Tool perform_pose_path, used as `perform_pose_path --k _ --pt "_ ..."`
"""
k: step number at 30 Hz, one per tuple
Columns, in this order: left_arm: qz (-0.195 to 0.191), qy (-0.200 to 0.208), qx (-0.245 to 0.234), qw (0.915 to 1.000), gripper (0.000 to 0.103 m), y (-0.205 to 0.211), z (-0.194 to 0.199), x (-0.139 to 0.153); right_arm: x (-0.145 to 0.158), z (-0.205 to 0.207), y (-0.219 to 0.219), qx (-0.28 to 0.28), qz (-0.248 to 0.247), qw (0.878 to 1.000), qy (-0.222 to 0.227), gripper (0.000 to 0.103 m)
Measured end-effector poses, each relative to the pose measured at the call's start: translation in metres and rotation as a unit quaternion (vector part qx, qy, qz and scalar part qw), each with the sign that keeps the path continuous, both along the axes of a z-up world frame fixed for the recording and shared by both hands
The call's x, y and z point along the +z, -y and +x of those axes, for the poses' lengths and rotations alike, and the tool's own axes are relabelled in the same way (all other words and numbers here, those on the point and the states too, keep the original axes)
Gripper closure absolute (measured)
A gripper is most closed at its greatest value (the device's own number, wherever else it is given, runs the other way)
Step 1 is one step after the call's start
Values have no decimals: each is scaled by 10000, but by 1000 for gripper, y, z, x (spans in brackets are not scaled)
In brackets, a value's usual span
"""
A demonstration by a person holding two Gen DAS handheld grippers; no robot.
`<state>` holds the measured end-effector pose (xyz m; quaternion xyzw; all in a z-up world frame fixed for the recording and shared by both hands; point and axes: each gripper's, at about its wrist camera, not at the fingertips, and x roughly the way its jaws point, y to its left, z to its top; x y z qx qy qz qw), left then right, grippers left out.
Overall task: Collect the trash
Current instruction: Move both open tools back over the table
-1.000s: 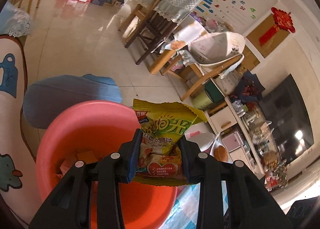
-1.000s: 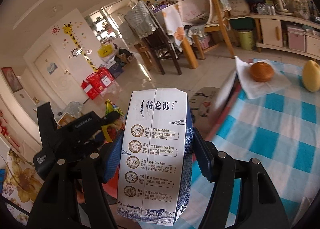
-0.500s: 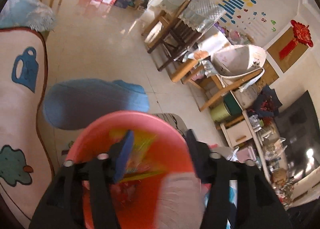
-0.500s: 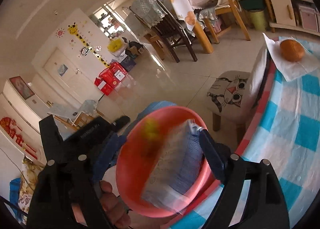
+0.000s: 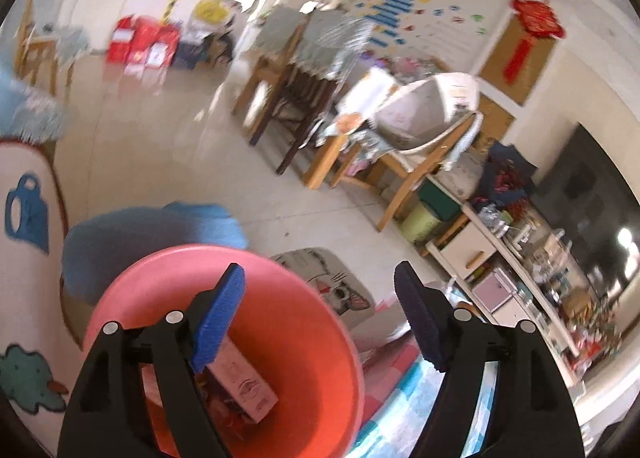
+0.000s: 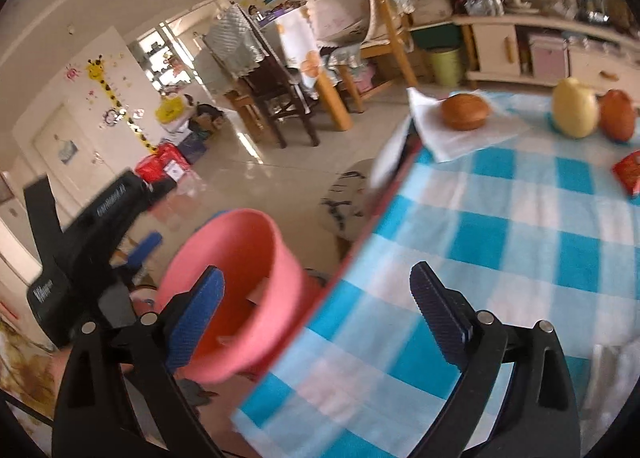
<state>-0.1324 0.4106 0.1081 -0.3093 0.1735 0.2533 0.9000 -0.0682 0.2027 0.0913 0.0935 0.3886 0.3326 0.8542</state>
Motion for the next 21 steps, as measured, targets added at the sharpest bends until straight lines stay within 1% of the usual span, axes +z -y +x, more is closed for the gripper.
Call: perform_pose_path --k 2,4,5,6,8,11,12,18,20,21 --pt "207 90 -177 9996 20 15 5 5 2 -3 13 -67 -76 9999 119 8" --pt "495 193 -402 9978 14 33 11 10 5 -9 27 -137 -183 9993 292 8" --pt "616 229 -497 9966 14 40 13 11 7 -11 36 -191 -278 9986 413 8" --pt "824 251 -657 9941 14 52 16 14 8 -15 43 -237 -357 9978 508 8" --pt "1061 259 -934 9896 13 69 22 17 10 -20 58 -316 -453 9963 653 8" --pt "1196 174 -1394 9828 13 94 32 18 12 -28 81 -508 -595 9929 892 7" --pt "1228 153 -1459 9815 13 99 33 18 13 -31 91 -600 -659 9913 970 5" --pt "1688 56 -2036 9644 13 147 38 27 19 -43 135 -879 -713 9863 1203 4" --pt "1875 -27 -2193 9575 13 164 39 29 23 -48 150 -936 -722 9838 1350 4" --pt "2028 -139 -2314 9514 13 176 41 29 26 -51 157 -971 -718 9824 1426 4"
